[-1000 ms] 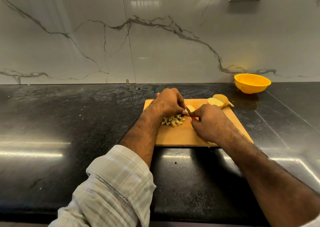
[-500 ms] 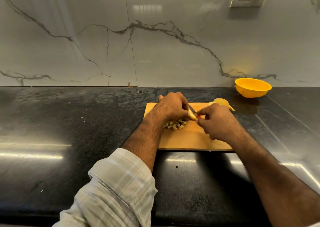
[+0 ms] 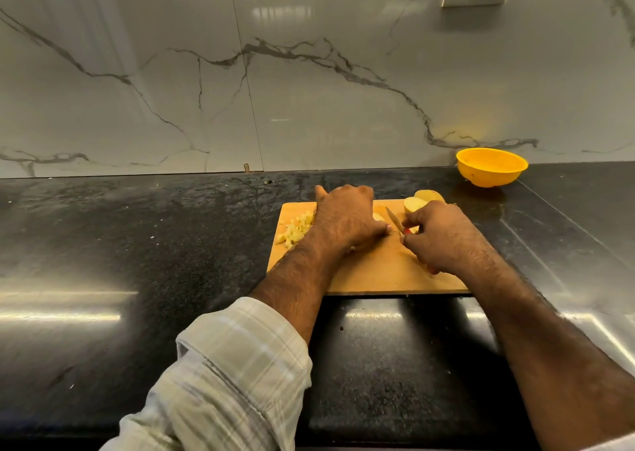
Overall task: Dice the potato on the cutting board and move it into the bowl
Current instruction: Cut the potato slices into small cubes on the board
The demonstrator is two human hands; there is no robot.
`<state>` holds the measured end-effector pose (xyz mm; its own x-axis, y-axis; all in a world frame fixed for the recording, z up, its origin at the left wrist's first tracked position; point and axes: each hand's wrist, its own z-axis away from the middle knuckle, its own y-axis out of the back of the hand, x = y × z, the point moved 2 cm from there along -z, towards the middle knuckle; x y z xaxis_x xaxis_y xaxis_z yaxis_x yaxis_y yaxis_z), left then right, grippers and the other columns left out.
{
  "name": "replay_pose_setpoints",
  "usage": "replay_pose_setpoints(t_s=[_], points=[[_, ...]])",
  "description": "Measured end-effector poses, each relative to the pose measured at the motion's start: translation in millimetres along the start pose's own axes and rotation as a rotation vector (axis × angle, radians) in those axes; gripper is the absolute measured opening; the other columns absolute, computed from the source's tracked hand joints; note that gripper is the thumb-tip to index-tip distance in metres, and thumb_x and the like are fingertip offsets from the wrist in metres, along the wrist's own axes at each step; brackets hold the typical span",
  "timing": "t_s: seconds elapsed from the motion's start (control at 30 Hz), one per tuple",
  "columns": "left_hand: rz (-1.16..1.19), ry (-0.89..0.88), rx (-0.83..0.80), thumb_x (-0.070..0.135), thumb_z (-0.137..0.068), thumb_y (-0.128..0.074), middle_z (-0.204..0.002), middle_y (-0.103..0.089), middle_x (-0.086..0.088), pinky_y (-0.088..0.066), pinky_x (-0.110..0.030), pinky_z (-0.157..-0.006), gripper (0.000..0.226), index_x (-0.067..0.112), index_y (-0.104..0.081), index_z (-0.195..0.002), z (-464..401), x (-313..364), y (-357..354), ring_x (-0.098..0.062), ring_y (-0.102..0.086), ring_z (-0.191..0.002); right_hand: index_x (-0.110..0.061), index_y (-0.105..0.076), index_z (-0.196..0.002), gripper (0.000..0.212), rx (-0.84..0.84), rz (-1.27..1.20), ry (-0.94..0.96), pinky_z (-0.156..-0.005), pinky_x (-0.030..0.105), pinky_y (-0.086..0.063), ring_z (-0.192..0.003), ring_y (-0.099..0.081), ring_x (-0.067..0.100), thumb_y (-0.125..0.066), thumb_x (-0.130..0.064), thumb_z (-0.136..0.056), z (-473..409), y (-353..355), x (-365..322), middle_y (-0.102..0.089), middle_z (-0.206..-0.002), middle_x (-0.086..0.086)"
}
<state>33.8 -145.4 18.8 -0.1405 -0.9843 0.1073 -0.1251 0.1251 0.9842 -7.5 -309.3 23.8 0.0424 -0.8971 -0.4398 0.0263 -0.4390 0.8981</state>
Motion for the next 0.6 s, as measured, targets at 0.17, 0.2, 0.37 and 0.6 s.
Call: replay_pose_setpoints(t_s=[0.17, 0.2, 0.37, 0.6], points=[[0.191, -0.056, -0.079, 0.031, -0.094, -0.076, -0.126, -0.064, 0.011, -0.026, -0.057, -0.116, 0.031, 0.036, -0.059, -0.12, -0.5, -22.1, 4.0, -0.015, -0.057, -0.122, -0.024, -0.066, -0.139, 0.042, 0.001, 0.034, 0.016, -0.067, 0.033, -0.066, -0.079, -0.071, 0.016, -0.073, -0.026, -0.097, -1.5, -3.9, -0.5, -0.071, -0.122, 0.006], [0.23, -0.058, -0.102, 0.025, -0.095, -0.076, -0.128, -0.064, 0.011, -0.024, -0.057, -0.117, 0.032, 0.036, -0.061, -0.121, -0.1, -25.5, 4.3, -0.014, -0.058, -0.123, -0.024, -0.066, -0.139, 0.043, -0.005, 0.042, 0.029, -0.069, 0.032, -0.066, -0.081, -0.07, 0.016, -0.073, -0.027, -0.097, -1.2, -5.0, -1.6, -0.071, -0.124, 0.006], [0.268, -0.059, -0.08, 0.051, -0.094, -0.073, -0.134, -0.066, 0.006, -0.033, -0.055, -0.119, 0.041, 0.03, -0.067, -0.129, -0.9, -18.1, 1.6, -0.017, -0.059, -0.125, -0.025, -0.066, -0.139, 0.041, 0.016, 0.033, 0.053, -0.072, 0.034, -0.066, -0.079, -0.068, 0.017, -0.071, -0.028, -0.098, 4.4, -1.4, -6.6, -0.071, -0.12, 0.005], [0.404, -0.099, -0.156, 0.028, -0.094, -0.078, -0.142, -0.061, 0.002, -0.052, -0.044, -0.108, 0.027, 0.031, -0.075, -0.121, -3.9, -18.2, -1.5, -0.018, -0.057, -0.129, -0.027, -0.068, -0.138, 0.041, 0.007, 0.104, 0.059, -0.079, 0.039, -0.066, -0.089, -0.069, 0.02, -0.07, -0.028, -0.097, 11.0, 0.5, -12.6, -0.072, -0.121, 0.004]])
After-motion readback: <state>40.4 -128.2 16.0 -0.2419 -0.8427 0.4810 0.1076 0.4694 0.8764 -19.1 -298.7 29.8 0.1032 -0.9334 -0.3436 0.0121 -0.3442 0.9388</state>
